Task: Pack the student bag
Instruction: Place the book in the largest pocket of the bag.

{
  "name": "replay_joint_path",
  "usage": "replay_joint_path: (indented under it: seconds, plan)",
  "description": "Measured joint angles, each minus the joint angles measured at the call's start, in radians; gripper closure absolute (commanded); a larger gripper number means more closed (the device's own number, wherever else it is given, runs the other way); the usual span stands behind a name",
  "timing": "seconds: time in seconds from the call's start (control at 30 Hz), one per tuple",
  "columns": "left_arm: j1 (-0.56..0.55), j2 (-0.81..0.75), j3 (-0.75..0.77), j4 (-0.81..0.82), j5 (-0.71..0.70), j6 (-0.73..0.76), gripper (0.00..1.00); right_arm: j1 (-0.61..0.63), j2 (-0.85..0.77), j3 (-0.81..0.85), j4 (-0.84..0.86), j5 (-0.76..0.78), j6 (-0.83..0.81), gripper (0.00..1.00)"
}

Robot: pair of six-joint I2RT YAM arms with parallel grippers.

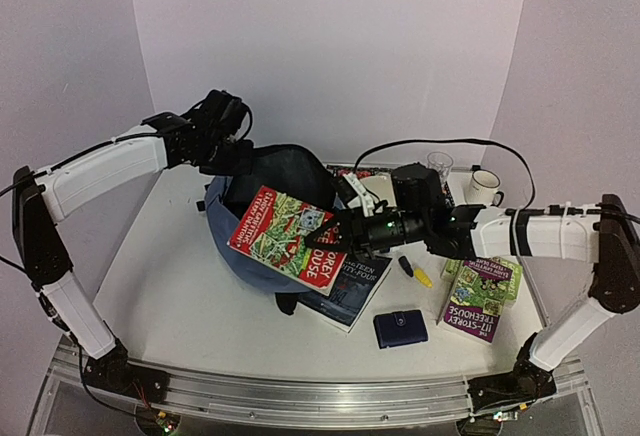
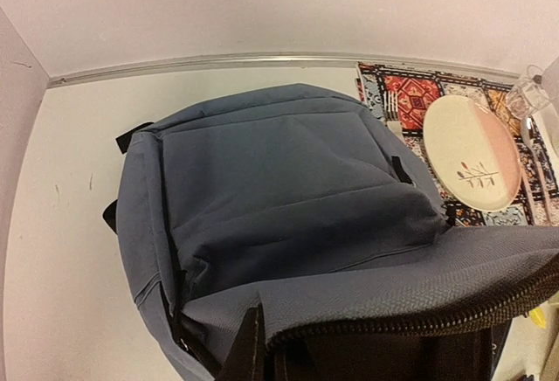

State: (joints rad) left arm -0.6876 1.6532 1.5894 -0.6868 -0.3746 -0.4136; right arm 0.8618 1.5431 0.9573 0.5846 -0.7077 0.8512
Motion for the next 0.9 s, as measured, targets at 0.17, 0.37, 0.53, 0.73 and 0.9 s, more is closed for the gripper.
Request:
replay_joint_path:
  seconds: [0.17,0.37,0.53,0.73,0.9]
  plan:
    - [0.001,-0.054,-0.010,0.000,0.070,-0.007,1.00,-0.014,0.066,-0.001,-0.001,0.046,0.050,1.00]
    - [0.002,-0.236,-0.132,-0.005,0.126,-0.005,1.00,-0.069,0.122,0.011,0.002,0.095,0.139,1.00]
    - [0.002,-0.370,-0.228,-0.011,0.173,0.018,1.00,-0.095,0.208,0.104,0.061,0.090,0.239,1.00]
    - [0.002,-0.435,-0.322,-0.007,0.254,0.051,1.00,-0.094,0.301,0.198,0.101,0.091,0.348,1.00]
    - [0.002,-0.461,-0.422,0.063,0.322,0.047,1.00,-0.082,0.401,0.281,0.103,0.092,0.382,1.00]
